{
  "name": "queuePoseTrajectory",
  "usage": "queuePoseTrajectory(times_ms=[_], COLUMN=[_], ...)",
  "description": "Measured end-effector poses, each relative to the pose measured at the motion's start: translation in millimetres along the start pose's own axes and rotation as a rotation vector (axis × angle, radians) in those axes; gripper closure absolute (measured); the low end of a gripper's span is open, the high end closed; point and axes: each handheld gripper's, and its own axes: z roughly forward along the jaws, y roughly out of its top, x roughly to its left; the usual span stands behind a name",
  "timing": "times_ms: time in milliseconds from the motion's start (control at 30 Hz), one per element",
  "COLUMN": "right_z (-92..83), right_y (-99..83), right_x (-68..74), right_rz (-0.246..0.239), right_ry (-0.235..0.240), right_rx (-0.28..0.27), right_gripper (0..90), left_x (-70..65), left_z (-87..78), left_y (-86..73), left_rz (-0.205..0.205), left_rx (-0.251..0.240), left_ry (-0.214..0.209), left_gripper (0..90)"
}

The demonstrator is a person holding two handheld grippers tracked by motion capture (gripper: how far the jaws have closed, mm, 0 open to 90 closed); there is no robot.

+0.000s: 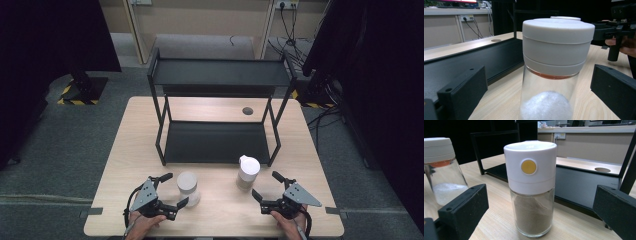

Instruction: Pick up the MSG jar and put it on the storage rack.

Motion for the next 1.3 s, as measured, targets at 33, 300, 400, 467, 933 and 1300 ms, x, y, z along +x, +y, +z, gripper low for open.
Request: queuePoseTrajectory(times_ms=[33, 300, 400, 467, 933, 1300], right_z=[0.0, 0.1, 0.1, 0.2, 0.2, 0.1], right_y=[0.0, -0.6, -0.7, -0.8, -1.4, -1.8], right_x=[0.0, -0.3, -0.3, -0.5, -0.8, -1.3], right_rz=[0.001, 0.009, 0.01, 0.01, 0.012, 0.014], right_ry=[0.0, -0.004, -0.005, -0.004, 0.0, 0.002], right_rx=[0.001, -0.001, -0.001, -0.001, -0.006, -0.008], right_gripper=[0.4, 0.4, 0.4, 0.4, 0.4, 0.4], left_x=[0.2, 0.2, 0.1, 0.2, 0.3, 0.7], left_z=[-0.1, 0.6, 0.6, 0.8, 0.9, 0.6], left_y=[-0.1, -0.3, -0.4, -0.3, -0.7, -1.2], left_rz=[-0.001, -0.003, -0.003, -0.003, -0.004, -0.007], left_rx=[-0.001, -0.001, -0.001, 0.001, -0.001, -0.006], left_ry=[0.0, -0.003, -0.003, -0.005, -0.006, -0.007], left_gripper=[0.2, 0.2, 0.2, 0.2, 0.2, 0.2])
